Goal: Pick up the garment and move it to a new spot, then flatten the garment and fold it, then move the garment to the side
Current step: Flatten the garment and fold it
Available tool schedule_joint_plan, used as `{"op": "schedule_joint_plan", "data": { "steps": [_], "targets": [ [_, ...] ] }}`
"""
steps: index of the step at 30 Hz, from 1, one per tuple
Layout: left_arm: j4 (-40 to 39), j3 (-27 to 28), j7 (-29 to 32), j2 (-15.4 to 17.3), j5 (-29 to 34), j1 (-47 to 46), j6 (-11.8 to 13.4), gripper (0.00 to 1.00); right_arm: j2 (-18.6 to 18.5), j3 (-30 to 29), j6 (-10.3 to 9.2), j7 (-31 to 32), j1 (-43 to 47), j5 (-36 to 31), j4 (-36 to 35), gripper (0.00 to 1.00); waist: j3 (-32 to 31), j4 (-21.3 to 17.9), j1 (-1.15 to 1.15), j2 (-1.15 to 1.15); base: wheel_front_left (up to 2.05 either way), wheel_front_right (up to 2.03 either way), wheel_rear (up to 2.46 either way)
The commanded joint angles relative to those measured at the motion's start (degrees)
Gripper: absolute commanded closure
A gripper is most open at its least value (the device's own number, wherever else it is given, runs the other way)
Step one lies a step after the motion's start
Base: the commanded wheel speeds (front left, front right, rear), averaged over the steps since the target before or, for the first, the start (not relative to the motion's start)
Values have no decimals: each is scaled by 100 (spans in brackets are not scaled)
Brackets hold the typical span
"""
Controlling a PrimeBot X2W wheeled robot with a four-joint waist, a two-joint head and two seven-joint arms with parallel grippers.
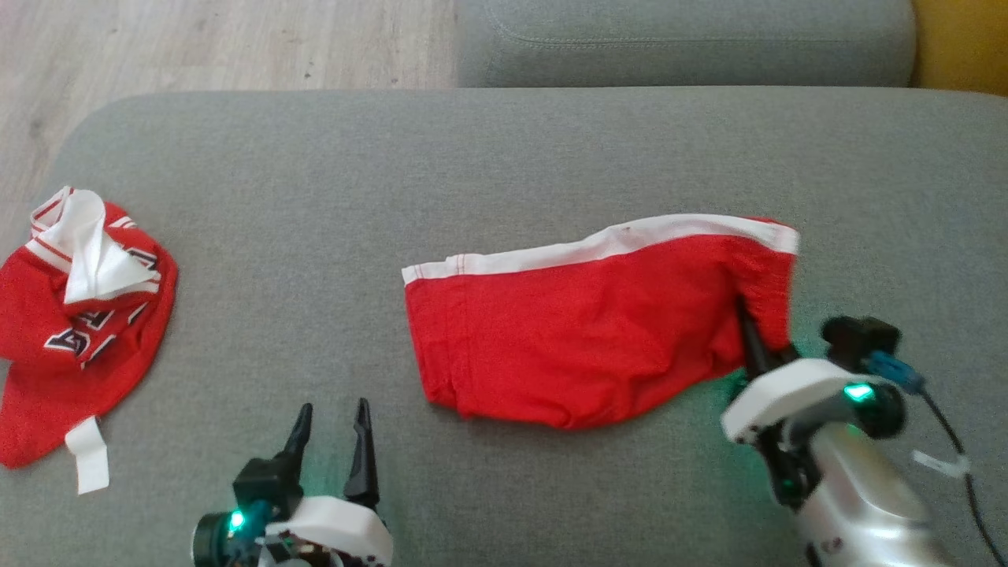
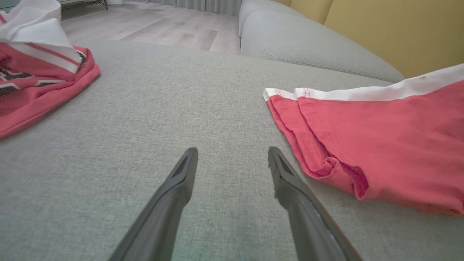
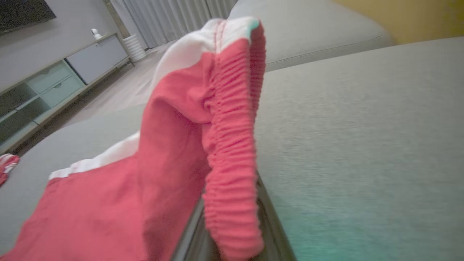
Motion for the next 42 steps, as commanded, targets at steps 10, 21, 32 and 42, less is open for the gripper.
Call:
{"op": "schedule_joint_plan", "data": {
  "steps": [10,21,32,42],
  "targets": [
    [12,-302,-71,52,-123,-90,-13,0,345,1545,11,727,-409,795,-1151,100,-24,825,0,0,0,0,0],
    [-30,-189,-71,52,-9,-229,13,0,350,2503,11,328,-517,1335,-1097,0,18,1402,0,0,0,0,0],
    [-536,326,-71,52,515,-174,35,0,351,996,11,-36,-293,289,-908,0,-87,635,0,0,0,0,0],
    [-785,695,-71,52,955,150,6,0,351,-348,11,-39,834,-986,-1726,0,-288,177,0,0,0,0,0]
  ]
}}
